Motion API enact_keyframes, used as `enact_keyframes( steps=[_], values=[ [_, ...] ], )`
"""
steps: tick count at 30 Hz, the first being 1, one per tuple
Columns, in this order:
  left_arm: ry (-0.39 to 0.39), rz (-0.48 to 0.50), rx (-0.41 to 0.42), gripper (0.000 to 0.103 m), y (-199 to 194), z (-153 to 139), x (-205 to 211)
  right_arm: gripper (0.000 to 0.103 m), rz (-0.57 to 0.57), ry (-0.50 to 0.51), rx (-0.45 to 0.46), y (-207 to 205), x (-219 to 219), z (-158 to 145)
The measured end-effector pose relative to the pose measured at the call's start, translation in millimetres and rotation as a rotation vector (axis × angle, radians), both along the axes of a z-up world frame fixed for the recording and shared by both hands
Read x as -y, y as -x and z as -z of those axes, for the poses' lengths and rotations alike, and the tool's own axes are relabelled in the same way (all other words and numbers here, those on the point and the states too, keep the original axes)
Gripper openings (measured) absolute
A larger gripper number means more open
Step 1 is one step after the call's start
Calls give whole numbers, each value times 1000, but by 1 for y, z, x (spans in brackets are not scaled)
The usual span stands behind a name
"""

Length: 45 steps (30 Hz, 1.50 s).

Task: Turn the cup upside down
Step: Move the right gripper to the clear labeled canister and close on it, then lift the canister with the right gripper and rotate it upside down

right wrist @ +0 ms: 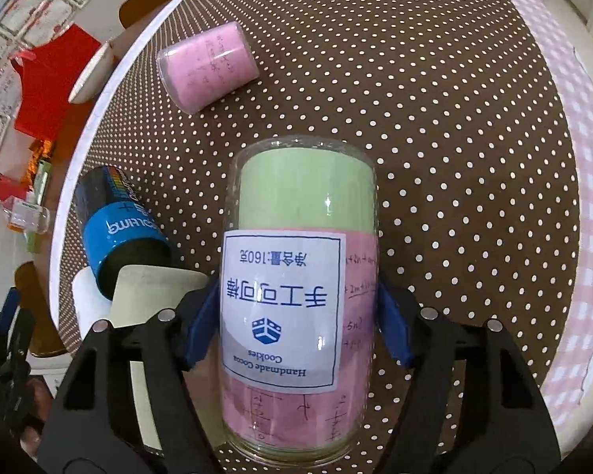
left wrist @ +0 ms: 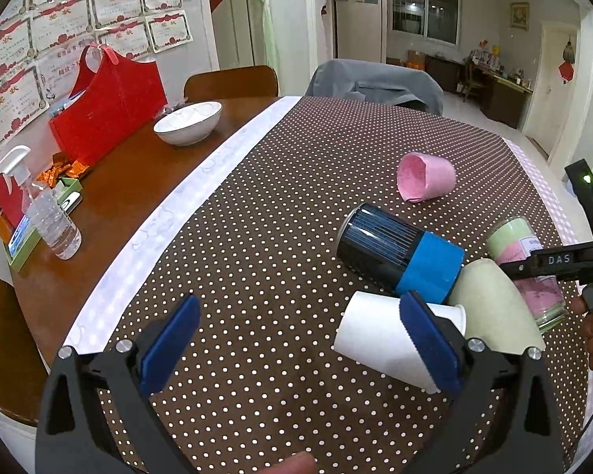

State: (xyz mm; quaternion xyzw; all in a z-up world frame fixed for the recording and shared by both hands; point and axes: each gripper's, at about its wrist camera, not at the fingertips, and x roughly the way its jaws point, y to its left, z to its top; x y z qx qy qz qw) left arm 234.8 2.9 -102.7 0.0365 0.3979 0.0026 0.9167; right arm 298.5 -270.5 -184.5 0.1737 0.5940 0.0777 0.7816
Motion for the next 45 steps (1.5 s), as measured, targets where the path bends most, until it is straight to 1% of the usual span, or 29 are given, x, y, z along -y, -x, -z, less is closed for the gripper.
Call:
enact_keyframes(
  steps=[7, 13, 14, 17, 18, 21, 22, 25, 28, 32, 35, 36, 41, 45],
  values=[
    [-3, 9, 18, 99, 14, -5, 2, 68, 58, -113, 88, 40, 25, -21],
    [-10, 28, 52, 99, 39, -16, 6, 68, 81, -160, 191, 87, 38, -52],
    [-10, 32, 60, 99, 44, -18, 6, 68, 83, -163, 208, 91, 41, -53],
    [-16, 44, 81, 99, 59, -21, 7, 68, 95, -171, 290, 115, 46, -61],
    [-20, 46, 87, 99, 66, -22, 8, 68, 100, -160, 324, 123, 43, -63],
    [-27, 53, 100, 99, 81, -22, 7, 68, 103, -81, 430, 151, 24, -67],
    [-31, 54, 105, 99, 87, -21, 6, 68, 101, -74, 461, 160, 18, -65],
    [-46, 59, 113, 99, 101, -19, 3, 68, 111, -55, 518, 176, -3, -56],
    [-48, 54, 129, 99, 115, -17, -3, 68, 126, 25, 574, 177, -27, -47],
    [-38, 35, 139, 99, 129, -14, -14, 69, 200, 136, 595, 176, -35, -39],
    [-26, 13, 151, 99, 133, -16, -24, 69, 250, 201, 646, 178, -38, -42],
    [-20, 5, 153, 99, 134, -17, -27, 69, 262, 213, 655, 178, -38, -42],
    [-1, -11, 161, 99, 139, -16, -31, 69, 262, 231, 640, 182, -42, -34],
    [-11, 2, 166, 99, 144, -14, -26, 70, 286, 255, 646, 197, -41, -26]
  ],
)
